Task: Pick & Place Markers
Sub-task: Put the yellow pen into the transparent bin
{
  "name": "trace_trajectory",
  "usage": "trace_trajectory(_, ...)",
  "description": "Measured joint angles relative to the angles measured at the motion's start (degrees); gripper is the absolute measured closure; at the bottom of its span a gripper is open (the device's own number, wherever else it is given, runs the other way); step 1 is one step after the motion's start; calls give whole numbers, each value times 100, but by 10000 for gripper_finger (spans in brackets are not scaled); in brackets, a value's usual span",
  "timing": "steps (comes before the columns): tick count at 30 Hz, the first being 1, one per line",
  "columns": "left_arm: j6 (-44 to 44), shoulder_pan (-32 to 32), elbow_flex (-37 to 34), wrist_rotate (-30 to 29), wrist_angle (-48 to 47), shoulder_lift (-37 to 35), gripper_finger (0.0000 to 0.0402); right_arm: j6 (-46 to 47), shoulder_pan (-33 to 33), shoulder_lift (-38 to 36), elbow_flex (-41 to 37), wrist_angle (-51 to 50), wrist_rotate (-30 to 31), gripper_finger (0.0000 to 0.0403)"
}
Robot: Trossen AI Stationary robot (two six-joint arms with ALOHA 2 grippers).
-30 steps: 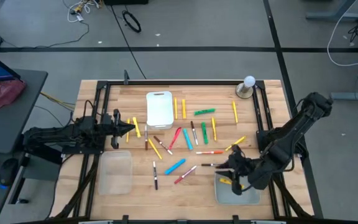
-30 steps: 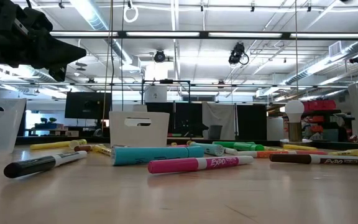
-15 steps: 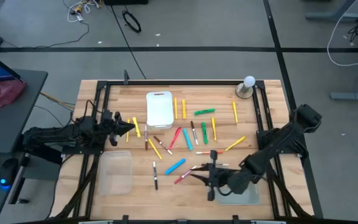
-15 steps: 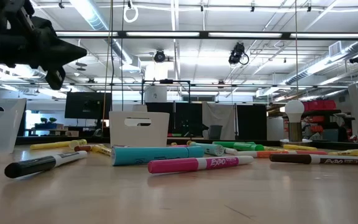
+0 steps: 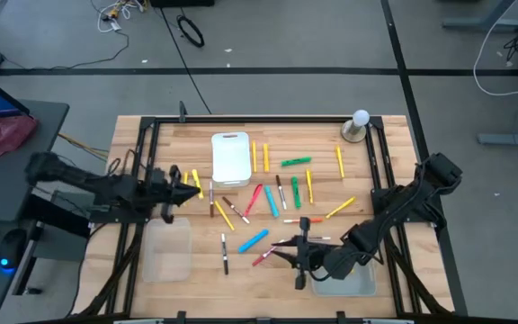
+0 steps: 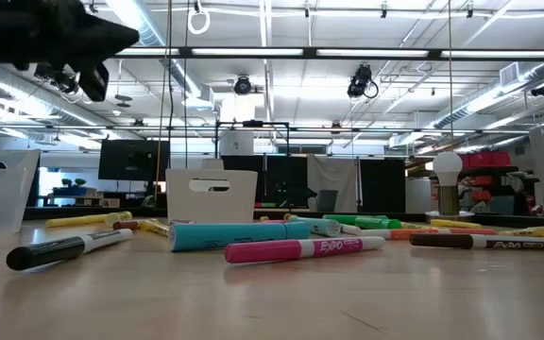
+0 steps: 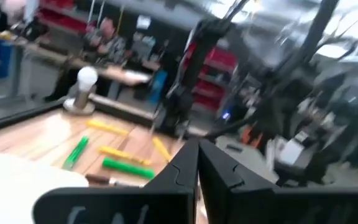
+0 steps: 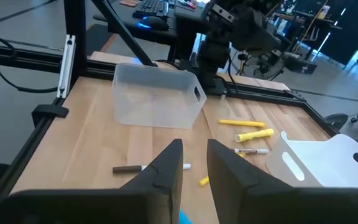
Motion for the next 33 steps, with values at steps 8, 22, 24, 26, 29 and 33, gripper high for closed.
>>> trace_trajectory(8, -980, -788, 2171, -1689, -3220, 1709, 386, 187, 2, 0, 0, -119, -424, 328)
trace_trajectory(22, -5440, -235, 3196, -866, -8162, 2707, 340, 145, 4, -40, -3, -443, -726, 328)
trace_trajectory(24, -5679, -95, 3007, -825, -8147, 2811, 311, 127, 4, -126, -58, -430, -772, 328)
trace_trajectory(26, -5958, 61, 2835, -826, -8150, 2955, 280, 132, 4, -175, -112, -419, -837, 328)
trace_trajectory(29, -6242, 332, 2635, -783, -8144, 3139, 243, 138, 4, -173, -174, -402, -859, 328)
trace_trajectory(33, -6204, 684, 2494, -780, -7970, 3425, 229, 139, 4, -221, -268, -328, -855, 328)
